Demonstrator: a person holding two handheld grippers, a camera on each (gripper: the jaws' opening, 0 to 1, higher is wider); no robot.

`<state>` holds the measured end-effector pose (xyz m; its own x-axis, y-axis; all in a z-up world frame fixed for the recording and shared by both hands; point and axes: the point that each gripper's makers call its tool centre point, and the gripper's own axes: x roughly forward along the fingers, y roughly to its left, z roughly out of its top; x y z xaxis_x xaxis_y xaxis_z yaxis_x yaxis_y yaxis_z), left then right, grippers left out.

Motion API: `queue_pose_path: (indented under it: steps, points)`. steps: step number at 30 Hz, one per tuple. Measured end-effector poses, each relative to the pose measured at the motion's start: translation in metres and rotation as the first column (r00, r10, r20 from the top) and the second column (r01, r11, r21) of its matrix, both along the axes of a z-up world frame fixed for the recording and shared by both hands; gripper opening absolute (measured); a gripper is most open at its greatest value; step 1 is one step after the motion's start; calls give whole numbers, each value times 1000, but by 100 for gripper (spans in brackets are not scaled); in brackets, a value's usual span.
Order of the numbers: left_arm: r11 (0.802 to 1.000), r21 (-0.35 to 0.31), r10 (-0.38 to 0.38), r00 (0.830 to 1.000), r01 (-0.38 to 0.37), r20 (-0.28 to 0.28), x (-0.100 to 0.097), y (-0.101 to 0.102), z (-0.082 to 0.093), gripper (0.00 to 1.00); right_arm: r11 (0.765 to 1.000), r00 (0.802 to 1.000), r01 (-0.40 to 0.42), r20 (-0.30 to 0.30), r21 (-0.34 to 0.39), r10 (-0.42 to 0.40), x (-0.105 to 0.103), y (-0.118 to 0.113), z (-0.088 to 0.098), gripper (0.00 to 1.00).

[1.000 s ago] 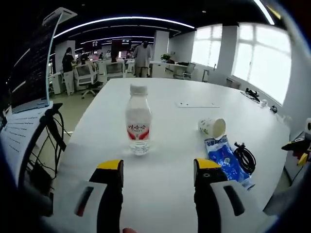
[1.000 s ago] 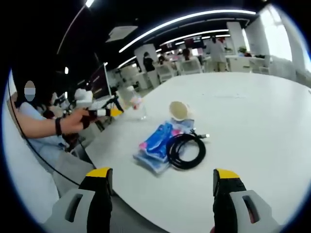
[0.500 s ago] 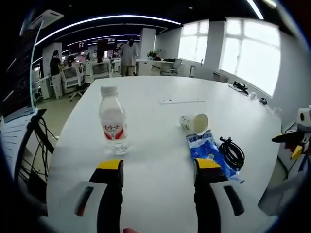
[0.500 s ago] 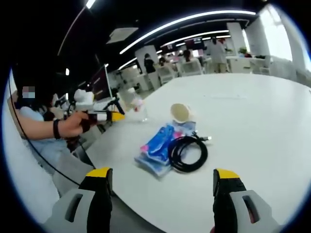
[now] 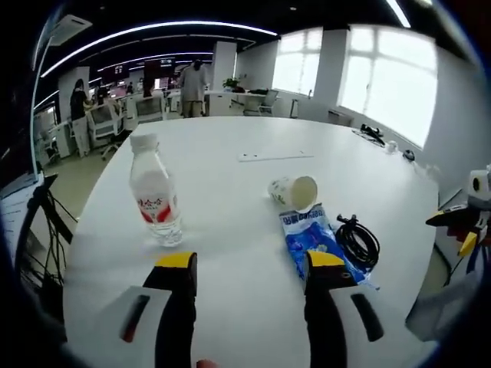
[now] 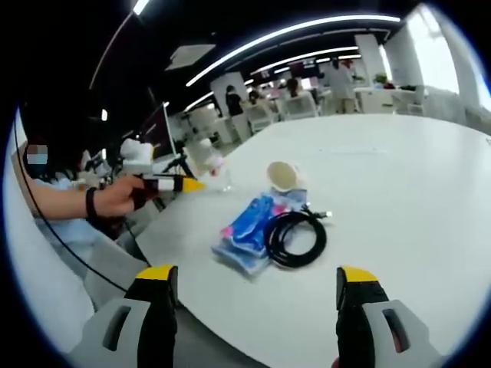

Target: Arrange the tabletop items into an orderly group along one side of the table until the central work area is clear of visible clutter.

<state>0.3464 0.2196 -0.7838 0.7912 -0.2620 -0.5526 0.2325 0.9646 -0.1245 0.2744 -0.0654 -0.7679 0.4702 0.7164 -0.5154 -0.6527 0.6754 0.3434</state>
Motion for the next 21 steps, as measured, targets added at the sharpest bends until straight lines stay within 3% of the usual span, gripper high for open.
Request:
queue_pose_path:
  steps: [21]
  points:
    - [998, -49, -36, 999, 35, -27, 33, -41, -12, 52, 1000, 1000, 28, 0, -1, -28, -1, -7, 5, 86]
